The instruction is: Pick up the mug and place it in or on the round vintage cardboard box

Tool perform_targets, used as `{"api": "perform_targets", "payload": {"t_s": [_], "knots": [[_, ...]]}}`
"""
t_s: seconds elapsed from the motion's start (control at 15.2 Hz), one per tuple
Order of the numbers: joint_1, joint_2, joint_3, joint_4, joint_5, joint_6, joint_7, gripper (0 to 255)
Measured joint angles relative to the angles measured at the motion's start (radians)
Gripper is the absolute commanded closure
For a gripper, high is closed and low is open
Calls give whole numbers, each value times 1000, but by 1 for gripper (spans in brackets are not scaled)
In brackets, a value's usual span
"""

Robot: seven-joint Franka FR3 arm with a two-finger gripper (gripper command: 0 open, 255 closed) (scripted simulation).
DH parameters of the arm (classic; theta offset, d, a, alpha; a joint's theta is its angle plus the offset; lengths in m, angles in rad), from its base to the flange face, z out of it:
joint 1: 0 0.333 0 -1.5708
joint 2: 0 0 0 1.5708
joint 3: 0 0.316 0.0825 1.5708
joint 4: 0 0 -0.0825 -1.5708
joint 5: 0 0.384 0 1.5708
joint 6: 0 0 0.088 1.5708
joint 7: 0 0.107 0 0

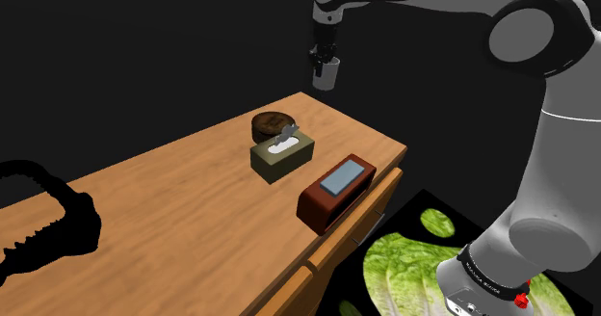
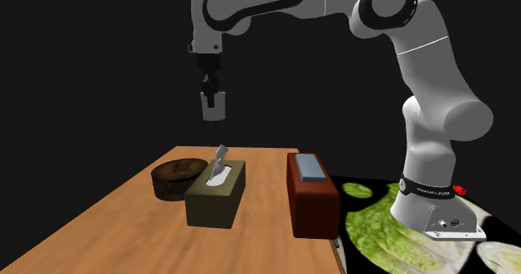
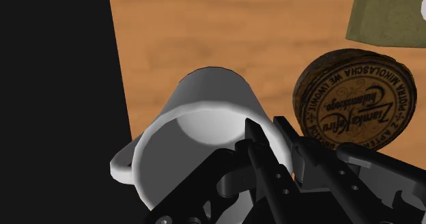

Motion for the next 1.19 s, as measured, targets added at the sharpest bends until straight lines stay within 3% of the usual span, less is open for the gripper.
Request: {"api": "perform_targets", "payload": {"t_s": [0.46,0.79,1.06,1.19], "knots": [[104,80,37,138,-19,-67,134,255],[189,189,58,331,-35,-159,227,255],[254,326,65,572,-47,-267,282,255],[264,331,67,562,-49,-254,295,255]]}}
